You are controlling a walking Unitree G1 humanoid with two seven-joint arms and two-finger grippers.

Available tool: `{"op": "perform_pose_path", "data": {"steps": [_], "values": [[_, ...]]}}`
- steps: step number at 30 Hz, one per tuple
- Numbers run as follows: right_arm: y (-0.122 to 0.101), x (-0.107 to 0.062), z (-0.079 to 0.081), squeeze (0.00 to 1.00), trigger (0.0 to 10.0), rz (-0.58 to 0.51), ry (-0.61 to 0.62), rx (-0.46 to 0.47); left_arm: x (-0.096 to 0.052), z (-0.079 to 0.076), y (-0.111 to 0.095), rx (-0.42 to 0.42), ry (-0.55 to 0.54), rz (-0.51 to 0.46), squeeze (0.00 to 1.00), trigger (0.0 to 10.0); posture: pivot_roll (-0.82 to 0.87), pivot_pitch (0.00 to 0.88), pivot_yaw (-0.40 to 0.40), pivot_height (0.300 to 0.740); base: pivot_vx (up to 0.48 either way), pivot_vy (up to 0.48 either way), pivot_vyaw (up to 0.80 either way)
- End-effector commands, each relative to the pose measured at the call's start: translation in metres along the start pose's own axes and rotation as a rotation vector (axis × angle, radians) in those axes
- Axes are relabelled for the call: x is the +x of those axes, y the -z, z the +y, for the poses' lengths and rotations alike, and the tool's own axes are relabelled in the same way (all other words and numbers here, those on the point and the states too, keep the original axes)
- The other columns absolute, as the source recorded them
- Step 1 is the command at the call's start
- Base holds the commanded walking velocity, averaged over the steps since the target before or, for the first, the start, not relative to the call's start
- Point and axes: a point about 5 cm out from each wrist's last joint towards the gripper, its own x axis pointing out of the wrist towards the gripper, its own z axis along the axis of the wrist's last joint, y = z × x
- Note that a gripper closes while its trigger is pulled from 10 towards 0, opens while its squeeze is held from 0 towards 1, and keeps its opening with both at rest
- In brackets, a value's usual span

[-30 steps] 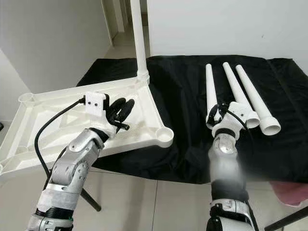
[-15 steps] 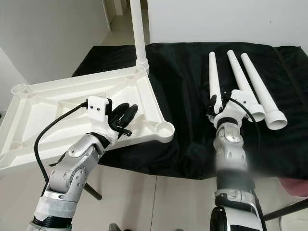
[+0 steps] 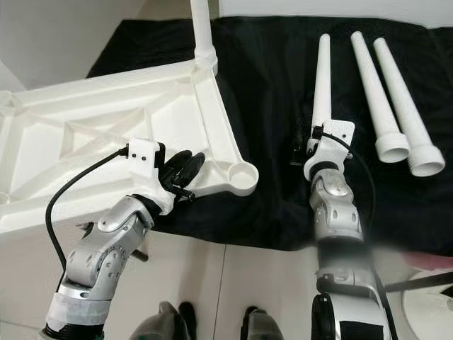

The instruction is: Building children table

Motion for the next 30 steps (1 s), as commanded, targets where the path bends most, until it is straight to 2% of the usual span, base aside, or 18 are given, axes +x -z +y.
{"op": "perform_pose_path", "data": {"steps": [1, 5, 6, 7, 8, 9, 14, 15, 16, 17, 19, 21, 22, 25, 30], "values": [[0.010, -0.004, 0.003, 0.00, 10.0, 0.043, -0.020, -0.004, -0.004, 0.001, 0.002, -0.001, -0.029, 0.011, 0.00, 10.0, -0.03, 0.278, 0.080, 0.740, 0.000, 0.000, 0.00], [0.012, -0.004, 0.004, 0.00, 10.0, 0.049, -0.029, -0.010, -0.004, 0.000, 0.001, 0.001, -0.026, 0.012, 0.00, 10.0, -0.04, 0.268, 0.077, 0.740, 0.000, 0.000, 0.00], [0.012, -0.005, 0.005, 0.00, 6.7, 0.041, -0.034, -0.013, -0.003, 0.000, 0.000, 0.002, -0.027, 0.009, 0.00, 10.0, -0.04, 0.263, 0.076, 0.740, 0.000, 0.000, 0.00], [0.012, -0.005, 0.006, 0.00, 2.4, 0.040, -0.040, -0.013, -0.003, 0.000, -0.001, 0.001, -0.027, 0.006, 0.00, 10.0, -0.04, 0.263, 0.076, 0.740, 0.000, 0.000, 0.00], [0.012, -0.005, 0.006, 0.00, 0.7, 0.041, -0.044, -0.010, -0.002, 0.001, -0.002, 0.003, -0.028, 0.005, 0.00, 10.0, -0.04, 0.260, 0.078, 0.740, 0.000, 0.000, 0.00], [0.012, -0.005, 0.006, 0.00, 0.0, 0.043, -0.046, -0.007, -0.001, 0.002, -0.002, 0.006, -0.029, 0.005, 0.00, 10.0, -0.04, 0.260, 0.078, 0.740, 0.000, 0.000, 0.00], [0.012, -0.008, 0.007, 0.00, 0.0, 0.037, -0.043, 0.005, -0.001, 0.003, -0.005, 0.010, -0.013, -0.007, 0.00, 10.0, -0.03, 0.253, 0.088, 0.740, 0.000, 0.000, 0.00], [0.011, -0.010, 0.007, 0.00, 10.0, 0.005, -0.052, 0.007, -0.001, 0.002, -0.009, 0.004, 0.033, -0.015, 0.00, 10.0, -0.02, 0.252, 0.079, 0.740, 0.000, 0.000, 0.00], [0.011, -0.010, 0.007, 0.00, 10.0, 0.005, -0.052, 0.007, -0.001, 0.002, -0.009, 0.004, 0.033, -0.015, 0.00, 10.0, -0.02, 0.252, 0.079, 0.740, 0.000, 0.000, 0.00], [0.010, -0.014, 0.009, 0.00, 10.0, -0.022, -0.088, 0.014, -0.002, -0.001, -0.012, 0.008, 0.099, -0.019, 0.00, 10.0, -0.01, 0.255, 0.070, 0.740, 0.000, 0.000, 0.00], [0.013, -0.020, 0.009, 0.00, 10.0, -0.059, -0.137, -0.013, -0.004, -0.009, -0.014, 0.070, 0.225, 0.014, 0.00, 10.0, 0.00, 0.257, 0.052, 0.740, 0.000, 0.000, 0.00], [0.014, -0.021, 0.008, 0.00, 10.0, -0.062, -0.146, -0.020, -0.004, -0.010, -0.013, 0.088, 0.249, 0.025, 0.00, 10.0, 0.00, 0.257, 0.052, 0.740, 0.000, 0.000, 0.00], [0.011, -0.019, 0.009, 0.00, 10.0, -0.074, -0.181, -0.053, -0.007, -0.013, -0.008, 0.109, 0.287, 0.049, 0.00, 10.0, -0.05, 0.269, 0.090, 0.740, 0.000, 0.000, 0.00], [0.004, -0.015, 0.003, 0.00, 10.0, -0.093, -0.190, -0.079, -0.009, -0.020, -0.003, 0.130, 0.348, 0.065, 0.00, 10.0, -0.05, 0.272, 0.080, 0.740, 0.000, 0.000, 0.00], [0.001, -0.014, -0.003, 0.00, 10.0, -0.108, -0.154, -0.064, -0.004, -0.022, -0.006, 0.120, 0.358, 0.049, 0.00, 10.0, -0.05, 0.262, 0.084, 0.740, 0.000, 0.000, 0.00]]}}
